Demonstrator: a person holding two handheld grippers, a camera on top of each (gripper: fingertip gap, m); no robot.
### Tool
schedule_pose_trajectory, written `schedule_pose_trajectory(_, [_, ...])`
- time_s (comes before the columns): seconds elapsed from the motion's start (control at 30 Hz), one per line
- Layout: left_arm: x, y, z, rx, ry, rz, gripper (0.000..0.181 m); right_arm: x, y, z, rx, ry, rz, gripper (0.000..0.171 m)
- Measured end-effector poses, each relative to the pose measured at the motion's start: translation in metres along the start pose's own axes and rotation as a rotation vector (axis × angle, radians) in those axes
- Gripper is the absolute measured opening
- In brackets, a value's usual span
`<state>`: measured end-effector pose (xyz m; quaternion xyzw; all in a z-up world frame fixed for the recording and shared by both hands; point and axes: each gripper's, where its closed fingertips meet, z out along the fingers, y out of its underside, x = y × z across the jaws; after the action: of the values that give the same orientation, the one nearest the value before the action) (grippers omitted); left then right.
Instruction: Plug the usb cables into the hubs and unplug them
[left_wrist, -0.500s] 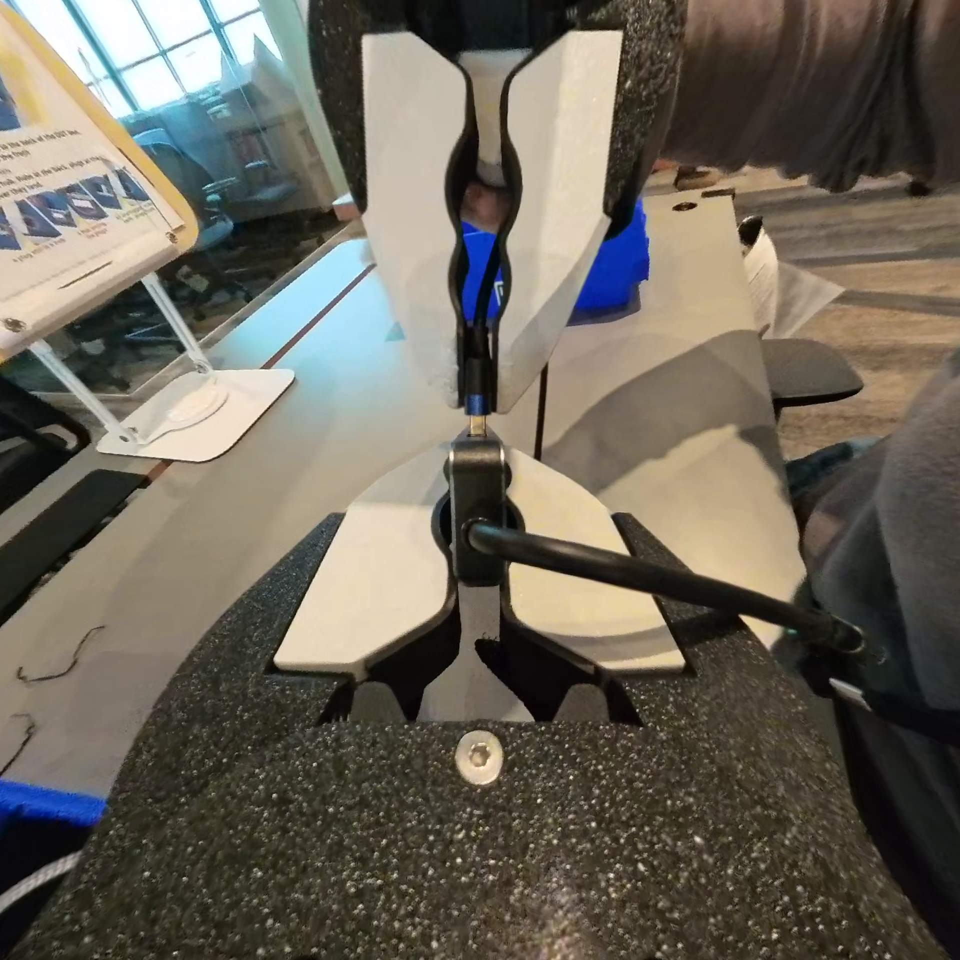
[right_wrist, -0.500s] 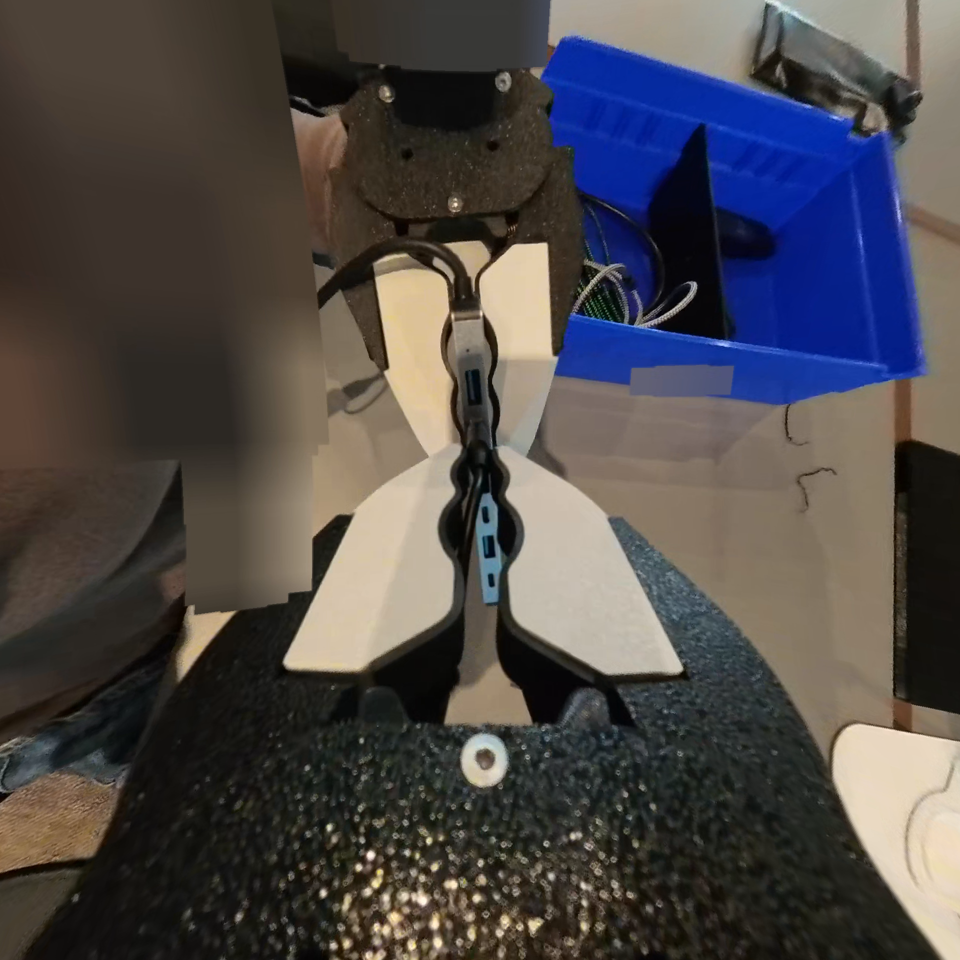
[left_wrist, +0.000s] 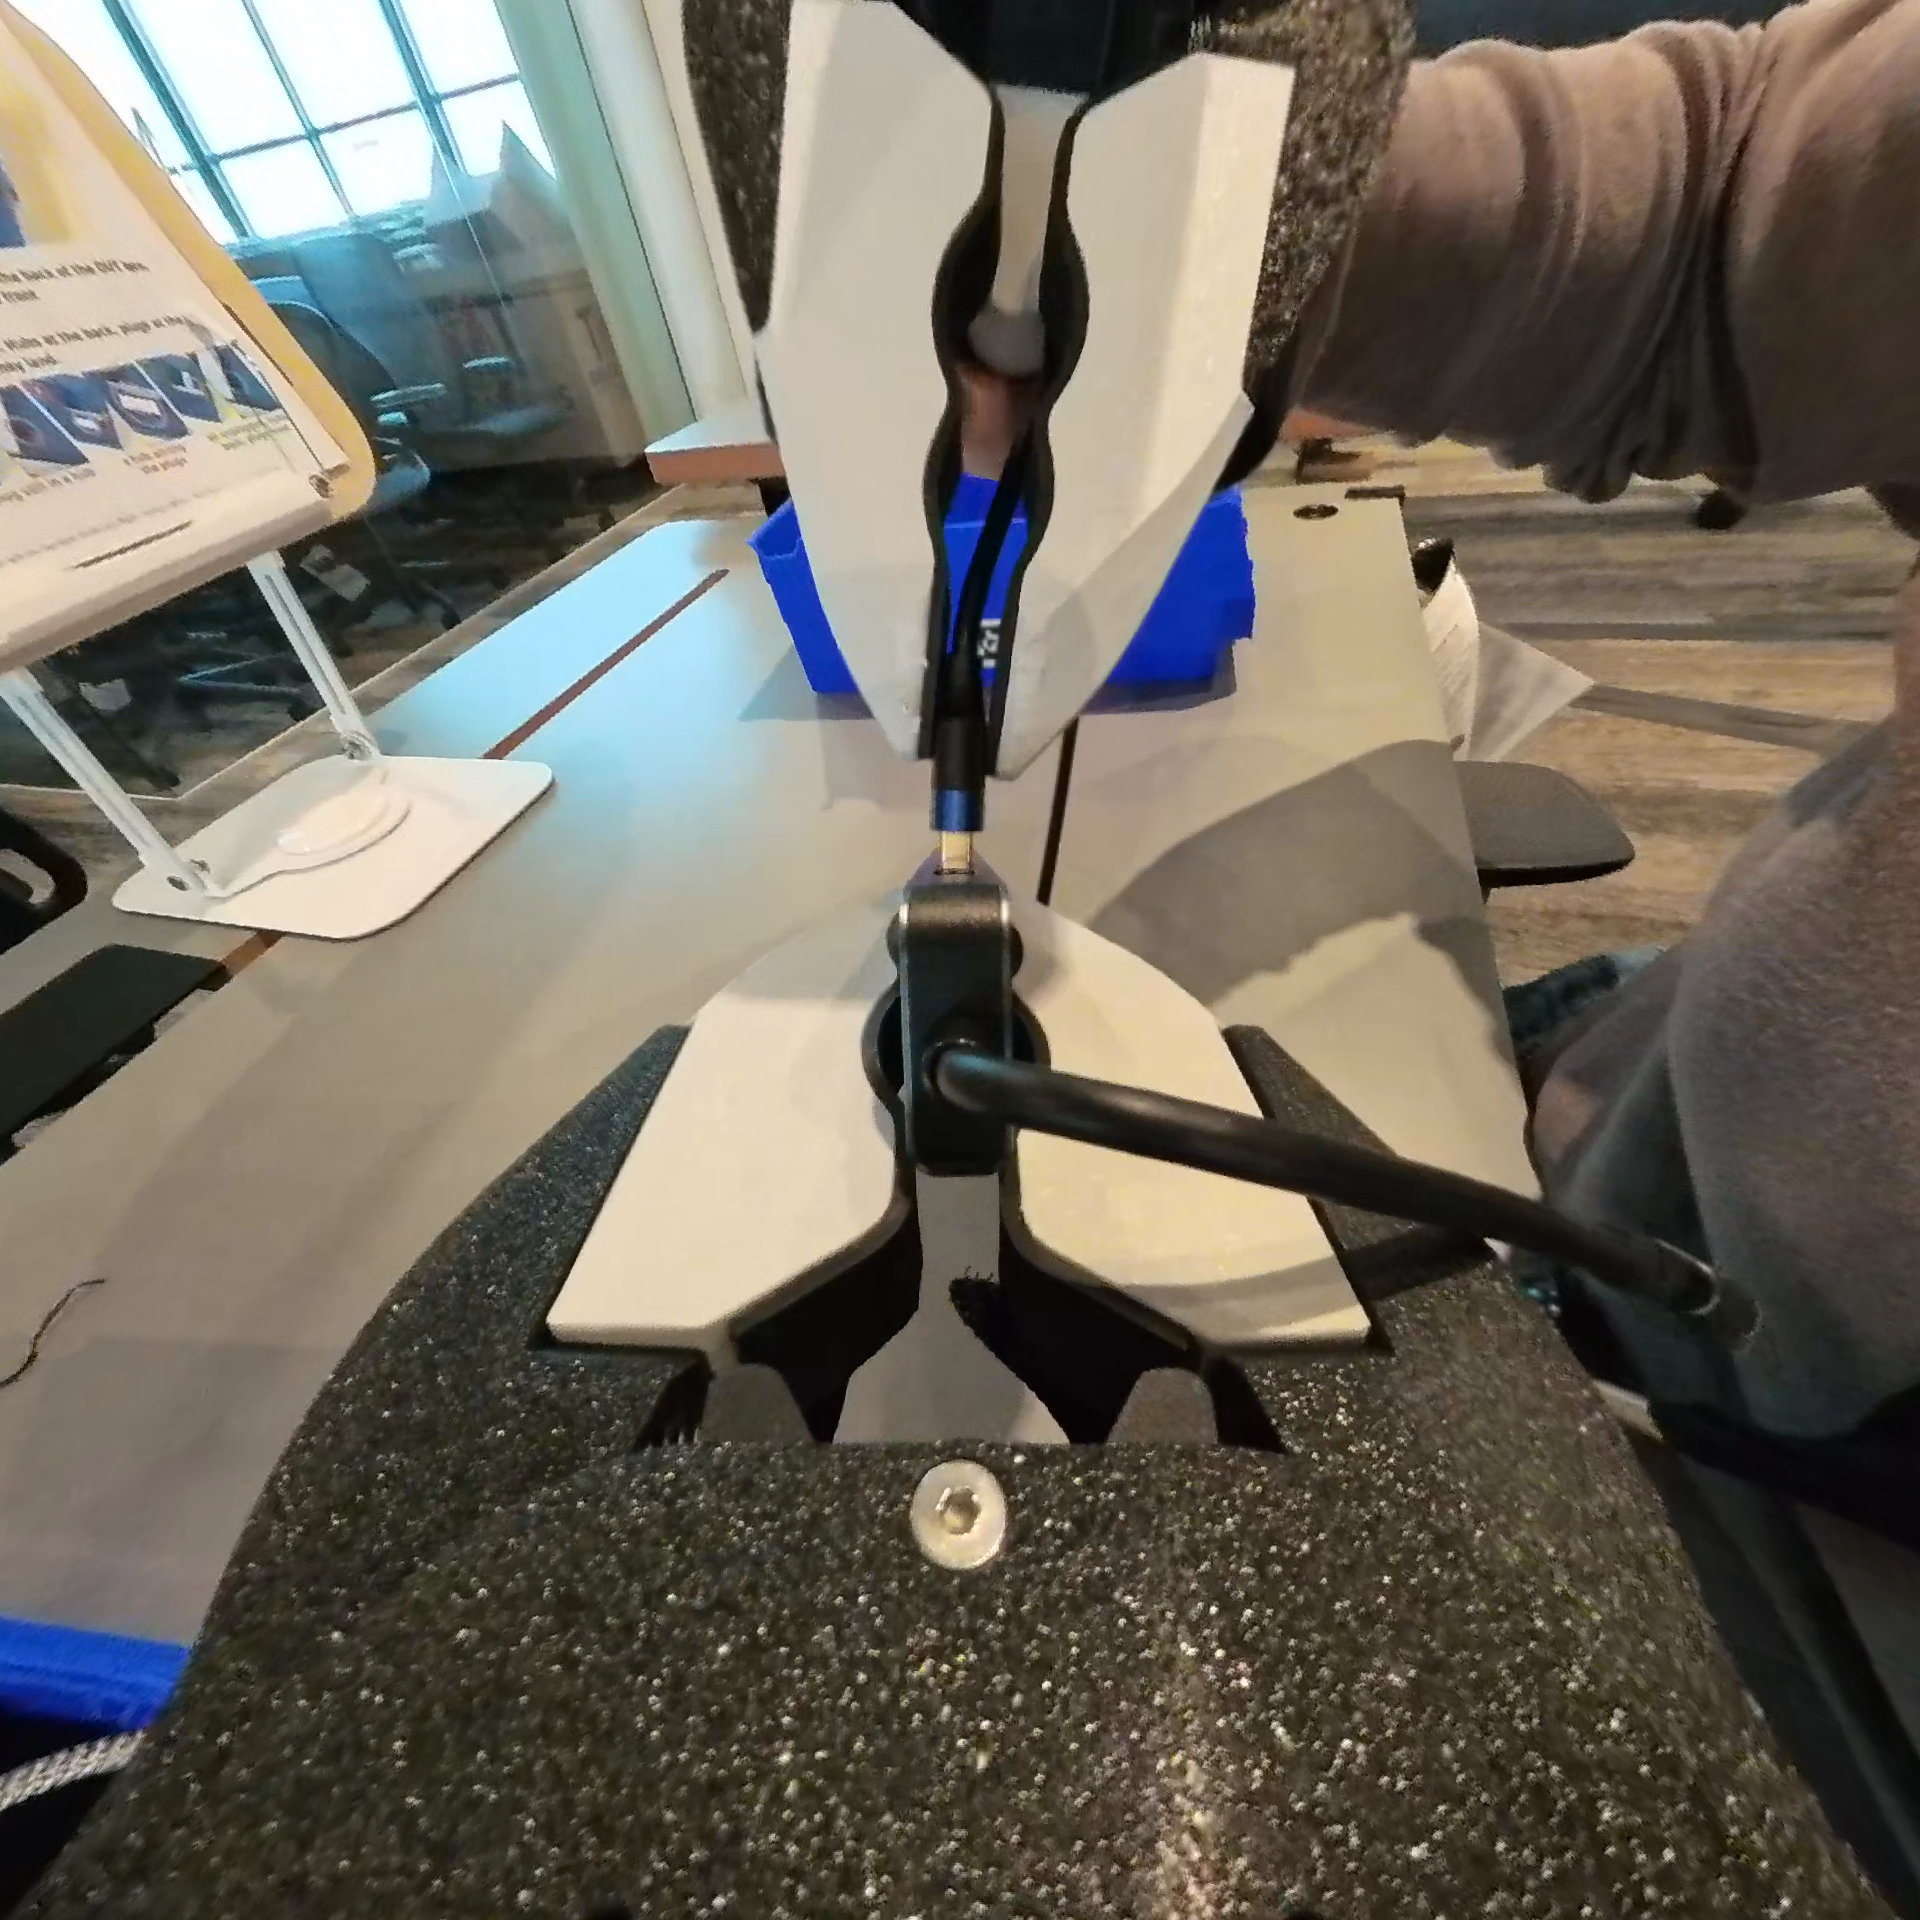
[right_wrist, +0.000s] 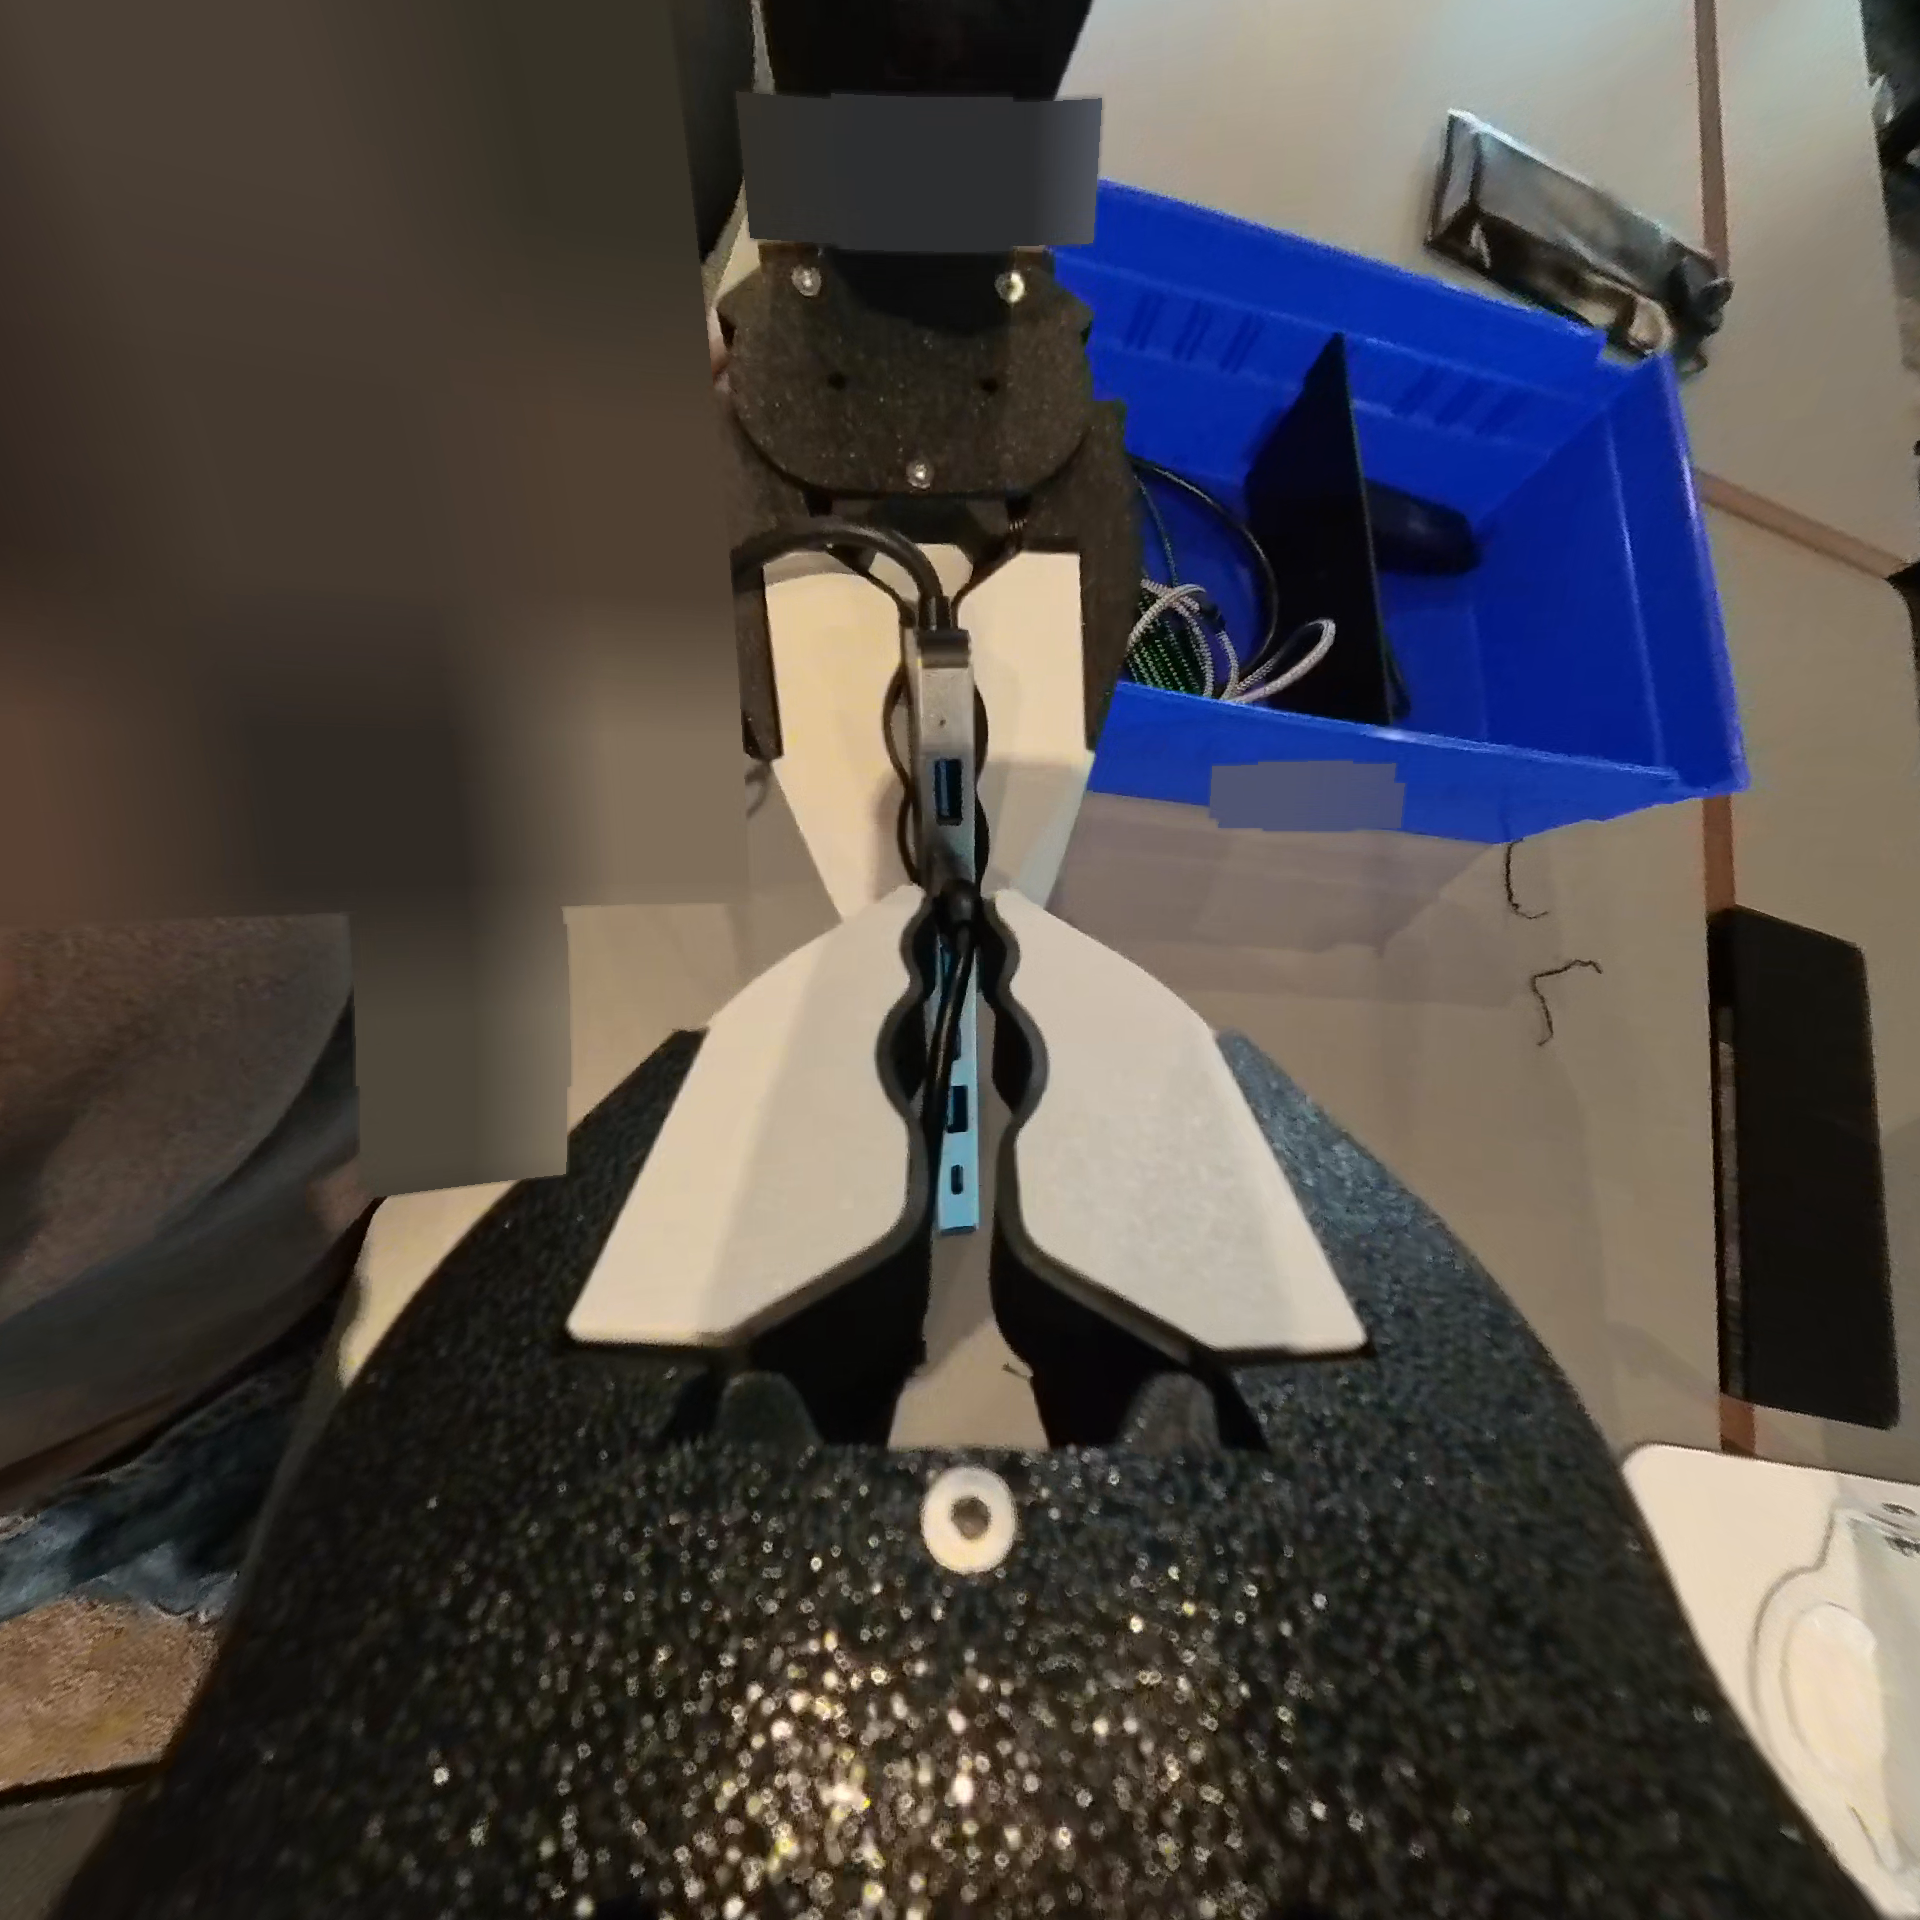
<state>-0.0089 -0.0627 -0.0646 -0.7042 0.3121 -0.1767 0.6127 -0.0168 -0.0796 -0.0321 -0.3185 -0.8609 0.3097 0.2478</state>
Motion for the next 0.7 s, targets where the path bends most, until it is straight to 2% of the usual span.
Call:
schedule_pose_trajectory(0.2, [0.004, -0.011, 0.000, 0.071, 0.018, -0.037, 0.011, -0.001, -0.006, -0.007, -0.026, 0.023, -0.009, 0.007])
schedule_pose_trajectory(0.33, [0.003, -0.007, 0.001, 0.033, -0.008, 0.010, 0.011, -0.002, -0.003, -0.006, -0.064, 0.030, -0.002, 0.007])
schedule_pose_trajectory(0.47, [0.006, -0.009, -0.002, 0.019, 0.012, 0.010, 0.010, -0.005, -0.005, -0.007, -0.013, -0.011, 0.018, 0.006])
schedule_pose_trajectory(0.7, [0.005, 0.006, 0.006, -0.036, 0.027, -0.025, 0.011, -0.003, 0.009, 0.000, -0.063, -0.006, 0.067, 0.007])
